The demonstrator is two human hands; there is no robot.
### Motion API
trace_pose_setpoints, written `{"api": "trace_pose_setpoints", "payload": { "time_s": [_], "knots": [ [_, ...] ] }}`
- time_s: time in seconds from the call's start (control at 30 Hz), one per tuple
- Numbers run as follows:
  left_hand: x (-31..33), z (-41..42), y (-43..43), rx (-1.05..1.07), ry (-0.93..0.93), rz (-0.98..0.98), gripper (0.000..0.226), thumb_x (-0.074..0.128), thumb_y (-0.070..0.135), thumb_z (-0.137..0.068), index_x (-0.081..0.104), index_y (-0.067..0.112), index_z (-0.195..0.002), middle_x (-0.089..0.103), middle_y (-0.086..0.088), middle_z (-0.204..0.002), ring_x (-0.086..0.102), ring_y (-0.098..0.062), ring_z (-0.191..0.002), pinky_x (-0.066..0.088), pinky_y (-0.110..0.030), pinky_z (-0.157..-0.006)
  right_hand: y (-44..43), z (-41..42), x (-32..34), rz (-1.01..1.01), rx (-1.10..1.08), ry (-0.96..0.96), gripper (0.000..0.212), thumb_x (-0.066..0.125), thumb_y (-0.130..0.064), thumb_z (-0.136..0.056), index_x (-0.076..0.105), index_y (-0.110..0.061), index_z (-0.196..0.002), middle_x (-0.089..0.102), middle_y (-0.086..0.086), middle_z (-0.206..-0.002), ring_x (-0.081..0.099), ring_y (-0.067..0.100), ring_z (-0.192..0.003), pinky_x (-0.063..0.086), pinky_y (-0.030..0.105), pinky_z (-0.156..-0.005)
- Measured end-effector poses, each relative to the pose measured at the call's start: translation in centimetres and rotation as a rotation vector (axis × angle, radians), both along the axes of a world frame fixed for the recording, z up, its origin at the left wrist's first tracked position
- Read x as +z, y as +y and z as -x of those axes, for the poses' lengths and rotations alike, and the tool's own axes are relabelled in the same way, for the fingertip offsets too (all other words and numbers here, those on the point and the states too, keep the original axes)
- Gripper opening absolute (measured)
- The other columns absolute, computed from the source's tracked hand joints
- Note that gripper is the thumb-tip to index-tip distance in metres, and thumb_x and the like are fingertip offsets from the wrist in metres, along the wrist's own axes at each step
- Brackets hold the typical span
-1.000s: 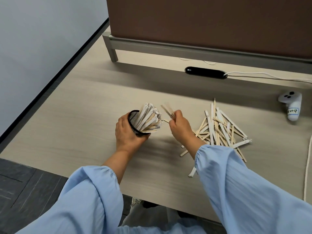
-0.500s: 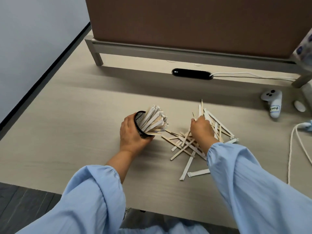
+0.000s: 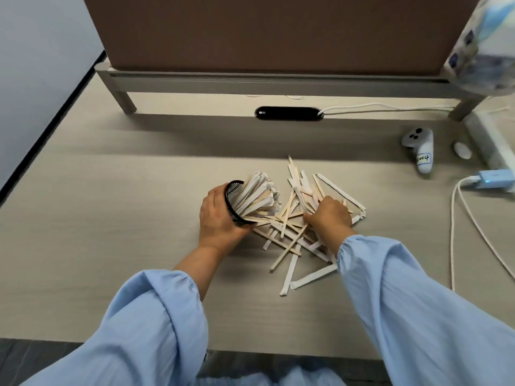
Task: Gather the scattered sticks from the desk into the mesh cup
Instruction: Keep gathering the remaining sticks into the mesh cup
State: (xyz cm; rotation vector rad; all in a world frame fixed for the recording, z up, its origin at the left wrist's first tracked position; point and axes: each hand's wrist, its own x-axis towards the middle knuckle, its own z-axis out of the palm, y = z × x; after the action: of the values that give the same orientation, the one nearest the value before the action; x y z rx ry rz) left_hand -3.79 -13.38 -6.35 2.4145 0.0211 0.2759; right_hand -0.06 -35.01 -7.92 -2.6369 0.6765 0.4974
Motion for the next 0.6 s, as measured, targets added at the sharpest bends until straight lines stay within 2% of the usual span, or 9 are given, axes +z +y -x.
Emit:
{"api": "trace_pose_setpoints", "payload": {
  "time_s": [0.23, 0.33, 0.4, 0.5, 0.6],
  "knots": [
    [0.2, -0.2, -0.3, -0.006, 0.014, -0.010, 0.090, 0.085, 0.034, -0.053, 0.042, 0.005, -0.126, 0.051, -0.017, -0.121, 0.047, -0.033, -0.111, 0.037, -0.042, -0.098, 0.5, -0.9, -0.2, 0.010, 0.144, 0.066, 0.029, 0.056, -0.025, -0.090, 0.060, -0.006, -0.111, 0.065, 0.014, -0.116, 0.057, 0.033, -0.111, 0.046, 0.035, -0.090],
    [0.3, -0.1, -0.3, 0.010, 0.036, 0.013, 0.094, 0.073, 0.052, -0.050, 0.041, 0.007, -0.126, 0.051, -0.015, -0.121, 0.047, -0.031, -0.112, 0.037, -0.042, -0.099, 0.5, -1.3, 0.0, -0.013, 0.117, 0.083, 0.027, 0.052, -0.023, -0.092, 0.057, -0.008, -0.115, 0.065, 0.012, -0.116, 0.060, 0.033, -0.107, 0.045, 0.032, -0.080],
    [0.3, -0.2, -0.3, 0.018, 0.035, 0.017, 0.097, 0.066, 0.058, -0.048, 0.041, 0.007, -0.126, 0.051, -0.015, -0.121, 0.046, -0.031, -0.112, 0.036, -0.041, -0.099, 0.5, -1.5, 0.2, -0.046, 0.101, 0.069, 0.027, 0.047, -0.020, -0.093, 0.050, -0.009, -0.118, 0.064, 0.012, -0.115, 0.061, 0.034, -0.105, 0.046, 0.036, -0.084],
    [0.2, -0.5, -0.3, 0.019, 0.036, 0.005, 0.097, 0.083, 0.042, -0.049, 0.041, 0.005, -0.127, 0.050, -0.015, -0.123, 0.046, -0.032, -0.114, 0.037, -0.043, -0.101, 0.3, -1.7, 0.8, -0.098, 0.091, 0.012, 0.030, 0.039, -0.016, -0.095, 0.041, -0.007, -0.123, 0.061, 0.014, -0.117, 0.060, 0.034, -0.103, 0.049, 0.042, -0.090],
    [0.2, -0.8, -0.3, 0.015, 0.014, -0.010, 0.094, 0.086, 0.033, -0.050, 0.041, 0.005, -0.128, 0.050, -0.015, -0.123, 0.046, -0.031, -0.114, 0.036, -0.043, -0.101, 0.3, -1.9, 1.2, -0.200, 0.119, -0.063, 0.028, 0.037, -0.009, -0.096, 0.042, -0.002, -0.123, 0.059, 0.019, -0.118, 0.057, 0.034, -0.099, 0.044, 0.032, -0.076]
  ]
}}
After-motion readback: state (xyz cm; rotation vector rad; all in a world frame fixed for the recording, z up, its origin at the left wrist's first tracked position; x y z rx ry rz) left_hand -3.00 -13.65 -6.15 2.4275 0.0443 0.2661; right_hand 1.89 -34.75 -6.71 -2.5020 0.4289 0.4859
